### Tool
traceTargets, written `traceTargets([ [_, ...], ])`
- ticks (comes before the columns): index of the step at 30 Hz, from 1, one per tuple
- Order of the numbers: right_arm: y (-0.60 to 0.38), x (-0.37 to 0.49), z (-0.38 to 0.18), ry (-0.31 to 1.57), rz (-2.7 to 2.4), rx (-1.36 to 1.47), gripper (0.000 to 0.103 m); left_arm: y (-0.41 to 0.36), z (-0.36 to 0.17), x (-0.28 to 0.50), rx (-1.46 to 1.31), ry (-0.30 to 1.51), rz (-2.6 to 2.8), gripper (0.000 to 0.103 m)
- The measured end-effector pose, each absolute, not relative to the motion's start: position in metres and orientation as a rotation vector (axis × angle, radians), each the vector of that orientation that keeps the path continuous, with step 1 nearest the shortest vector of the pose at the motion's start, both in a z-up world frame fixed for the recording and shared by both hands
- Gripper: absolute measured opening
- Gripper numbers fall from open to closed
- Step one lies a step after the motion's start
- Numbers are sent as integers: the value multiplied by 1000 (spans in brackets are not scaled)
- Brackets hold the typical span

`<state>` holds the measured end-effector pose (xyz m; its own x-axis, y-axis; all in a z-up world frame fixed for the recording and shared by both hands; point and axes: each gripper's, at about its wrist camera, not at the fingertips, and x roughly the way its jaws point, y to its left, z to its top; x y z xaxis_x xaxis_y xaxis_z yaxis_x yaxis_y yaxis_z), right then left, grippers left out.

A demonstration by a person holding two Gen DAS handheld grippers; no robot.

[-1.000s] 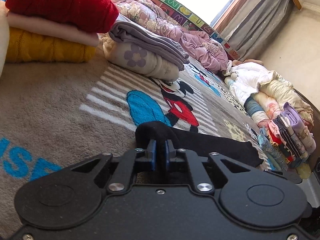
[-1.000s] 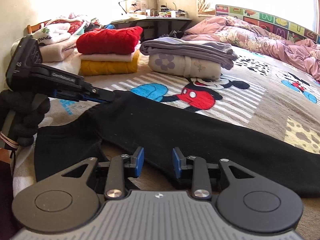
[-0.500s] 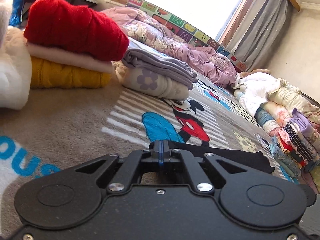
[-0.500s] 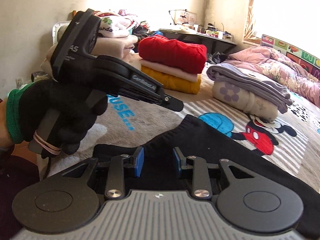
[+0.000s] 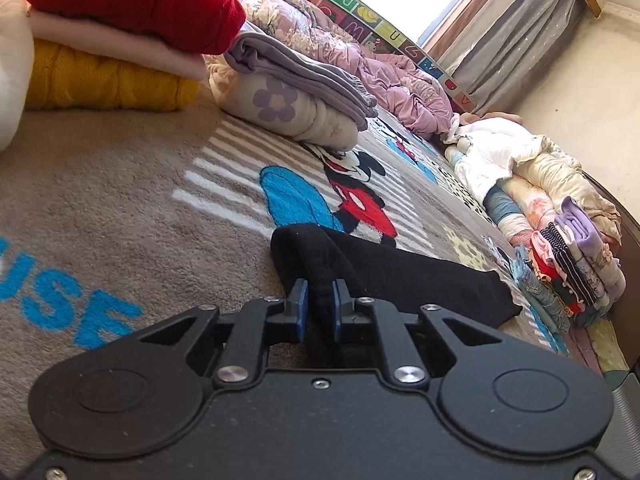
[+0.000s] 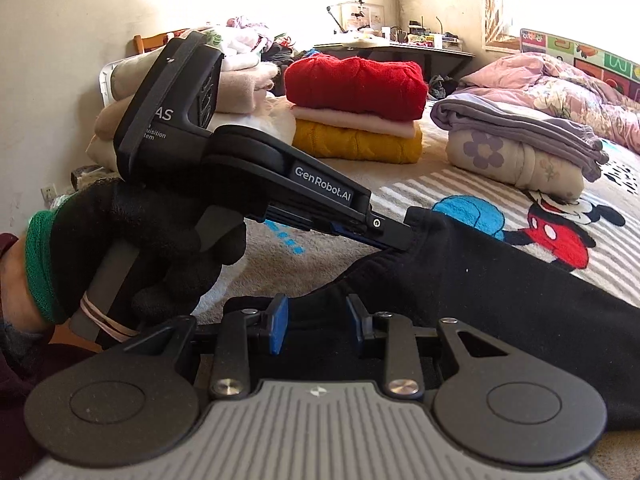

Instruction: Fold clothes

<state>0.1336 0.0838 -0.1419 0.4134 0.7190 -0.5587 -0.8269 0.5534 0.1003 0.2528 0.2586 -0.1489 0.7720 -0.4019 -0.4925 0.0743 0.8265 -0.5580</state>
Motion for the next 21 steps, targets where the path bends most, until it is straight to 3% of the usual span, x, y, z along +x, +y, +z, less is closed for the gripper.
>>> traceTargets([
  [4,84,133,-144,610,977,-174,33,263,-152,253,-583,653,-268,33],
  [21,87,124,-150,630,974,-136,32,257,-148,251,-530,601,-268,28],
])
